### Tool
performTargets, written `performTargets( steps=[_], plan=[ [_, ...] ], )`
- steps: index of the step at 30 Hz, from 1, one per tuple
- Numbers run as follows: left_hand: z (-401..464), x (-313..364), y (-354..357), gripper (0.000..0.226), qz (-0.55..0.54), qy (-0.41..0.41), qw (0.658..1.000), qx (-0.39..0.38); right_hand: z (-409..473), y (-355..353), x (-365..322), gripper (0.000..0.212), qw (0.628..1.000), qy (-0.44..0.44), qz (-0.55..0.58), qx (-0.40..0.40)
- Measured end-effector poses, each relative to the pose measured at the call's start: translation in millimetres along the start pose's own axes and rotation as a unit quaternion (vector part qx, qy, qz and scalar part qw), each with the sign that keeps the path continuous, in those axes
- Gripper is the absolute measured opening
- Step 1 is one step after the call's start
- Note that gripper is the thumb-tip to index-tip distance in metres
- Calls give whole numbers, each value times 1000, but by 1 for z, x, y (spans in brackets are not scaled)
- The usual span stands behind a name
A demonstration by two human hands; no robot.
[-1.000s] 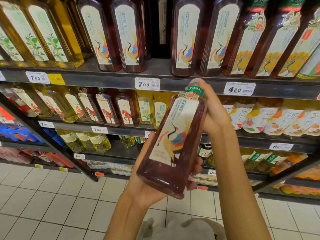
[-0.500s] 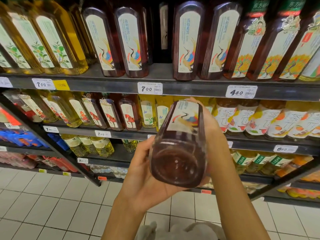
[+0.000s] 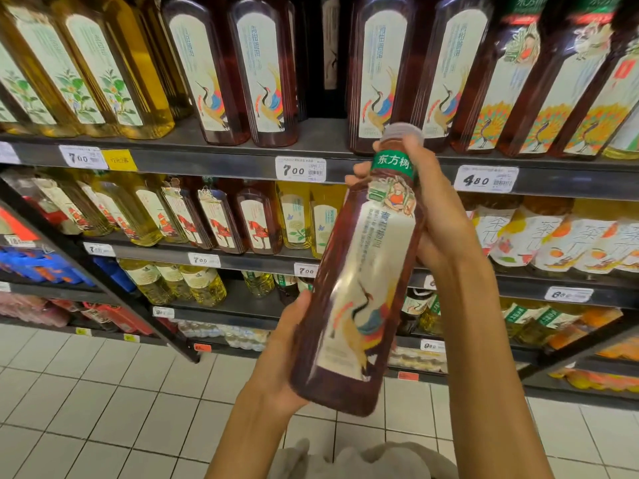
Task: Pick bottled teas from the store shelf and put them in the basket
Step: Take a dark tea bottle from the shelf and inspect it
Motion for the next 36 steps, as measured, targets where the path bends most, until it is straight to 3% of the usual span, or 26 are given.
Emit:
performTargets(
  steps=[2,4,8,10,14,19,23,29,32,36],
  plan=[
    [0,7,6,72,36,56,998,-8,-1,2,-6,28,999,-15,-42,-15],
    [-4,15,7,58,81,84,991,-62,-2,2,-10,30,999,-24,-37,-24],
    [9,13,5,80,114,95,989,-27,-10,7,-14,29,996,-73,10,-43],
    [16,17,3,78,130,109,985,-21,-14,10,-17,26,992,-117,6,-48],
    [41,21,-3,70,23,57,998,3,-23,20,-22,26,965,-224,-126,-60],
    [63,11,0,62,-163,-13,986,10,-26,31,-18,37,942,-225,-210,-131],
    [68,17,-6,54,-168,16,984,52,-33,28,-29,36,911,-224,-233,-256],
    [69,49,-2,46,-158,100,982,9,-37,25,-40,33,864,-260,-229,-366],
    [68,51,1,49,-158,103,982,-2,-34,26,-41,38,872,-261,-202,-362],
    [64,35,0,64,-192,56,979,43,-25,28,-37,60,911,-235,-151,-303]
  ],
)
Point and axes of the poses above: each hand's wrist, its own z-axis towards the middle knuckle, its own y-axis out of the palm, x = y × z, the point moved 2 cm from there along z, towards the middle knuckle
